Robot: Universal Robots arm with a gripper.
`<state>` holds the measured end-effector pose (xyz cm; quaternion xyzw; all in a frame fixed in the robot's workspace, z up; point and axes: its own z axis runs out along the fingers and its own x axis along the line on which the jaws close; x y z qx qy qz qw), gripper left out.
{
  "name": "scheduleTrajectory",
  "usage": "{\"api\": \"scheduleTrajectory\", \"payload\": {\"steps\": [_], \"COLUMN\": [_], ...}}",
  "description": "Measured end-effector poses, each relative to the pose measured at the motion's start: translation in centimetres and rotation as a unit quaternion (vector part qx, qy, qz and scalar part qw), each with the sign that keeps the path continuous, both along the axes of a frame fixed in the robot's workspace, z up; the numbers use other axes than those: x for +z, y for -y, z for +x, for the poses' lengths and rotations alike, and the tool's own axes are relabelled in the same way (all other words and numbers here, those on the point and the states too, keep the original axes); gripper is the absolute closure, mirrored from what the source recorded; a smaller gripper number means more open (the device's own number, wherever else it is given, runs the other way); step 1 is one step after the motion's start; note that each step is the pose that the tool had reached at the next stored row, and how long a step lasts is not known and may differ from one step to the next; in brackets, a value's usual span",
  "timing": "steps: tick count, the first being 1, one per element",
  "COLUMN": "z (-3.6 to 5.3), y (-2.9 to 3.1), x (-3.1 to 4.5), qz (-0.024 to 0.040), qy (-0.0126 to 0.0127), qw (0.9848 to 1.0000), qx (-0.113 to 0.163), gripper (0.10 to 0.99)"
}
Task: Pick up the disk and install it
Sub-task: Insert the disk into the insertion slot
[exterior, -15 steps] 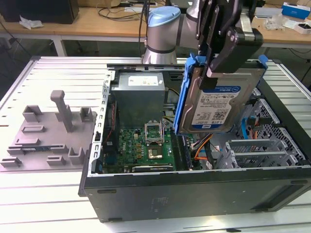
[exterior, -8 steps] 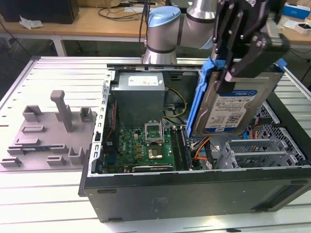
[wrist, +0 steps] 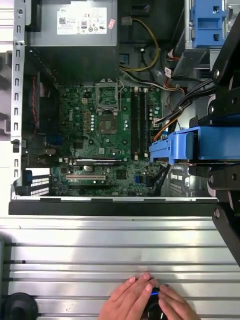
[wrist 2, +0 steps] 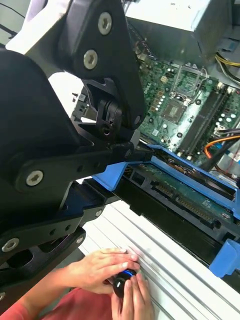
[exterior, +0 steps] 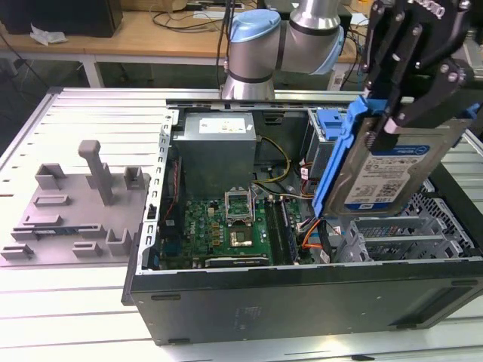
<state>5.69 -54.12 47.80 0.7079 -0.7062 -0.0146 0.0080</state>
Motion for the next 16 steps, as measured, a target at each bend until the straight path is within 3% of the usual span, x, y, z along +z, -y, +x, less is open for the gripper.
{"api": "scheduleTrajectory", "payload": {"steps": [7, 9, 16], "z": [2.85, 4.30, 5.96], "y": [0.11, 0.11, 0.12], "x": [-0.10, -0.13, -0.35], "qz": [0.0000, 0.0000, 0.0000], "qy": [0.0000, 0.0000, 0.0000], "qw": [1.0000, 1.0000, 1.0000], "qx": [0.000, 0.000, 0.000], "gripper": [0.722, 0.722, 0.722]}}
